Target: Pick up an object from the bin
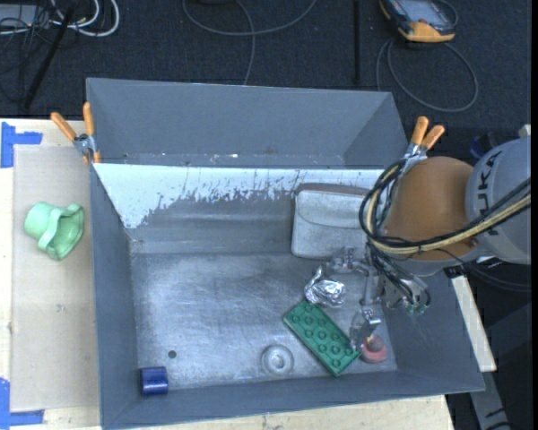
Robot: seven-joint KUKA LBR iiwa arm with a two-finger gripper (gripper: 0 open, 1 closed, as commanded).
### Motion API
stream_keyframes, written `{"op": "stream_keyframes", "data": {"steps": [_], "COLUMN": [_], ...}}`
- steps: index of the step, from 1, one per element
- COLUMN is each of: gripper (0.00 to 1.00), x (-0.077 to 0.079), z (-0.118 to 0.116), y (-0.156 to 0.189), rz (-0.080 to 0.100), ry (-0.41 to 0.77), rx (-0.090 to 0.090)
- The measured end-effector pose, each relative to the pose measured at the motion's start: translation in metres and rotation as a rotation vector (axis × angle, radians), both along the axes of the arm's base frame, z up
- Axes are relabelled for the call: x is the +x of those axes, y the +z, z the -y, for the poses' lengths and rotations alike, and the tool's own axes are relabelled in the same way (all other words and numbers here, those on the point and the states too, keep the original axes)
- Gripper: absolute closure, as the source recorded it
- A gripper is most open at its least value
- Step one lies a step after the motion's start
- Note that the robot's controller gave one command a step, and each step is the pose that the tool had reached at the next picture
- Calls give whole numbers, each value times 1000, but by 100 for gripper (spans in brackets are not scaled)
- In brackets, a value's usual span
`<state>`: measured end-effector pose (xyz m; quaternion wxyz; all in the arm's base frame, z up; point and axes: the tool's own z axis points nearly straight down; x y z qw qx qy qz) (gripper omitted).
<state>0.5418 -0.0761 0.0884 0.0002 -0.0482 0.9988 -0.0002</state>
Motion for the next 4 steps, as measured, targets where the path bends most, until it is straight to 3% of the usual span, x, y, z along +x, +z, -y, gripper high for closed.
{"op": "stream_keyframes", "data": {"steps": [1,2,3,4], "gripper": [0,100,100,0], "x": [-9,-8,14,13], "z": [-37,-37,-72,-71], "y": [-13,-11,161,159], "rz": [14,11,5,1], "ry": [48,48,509,504], "rx": [-3,-1,0,1]}}
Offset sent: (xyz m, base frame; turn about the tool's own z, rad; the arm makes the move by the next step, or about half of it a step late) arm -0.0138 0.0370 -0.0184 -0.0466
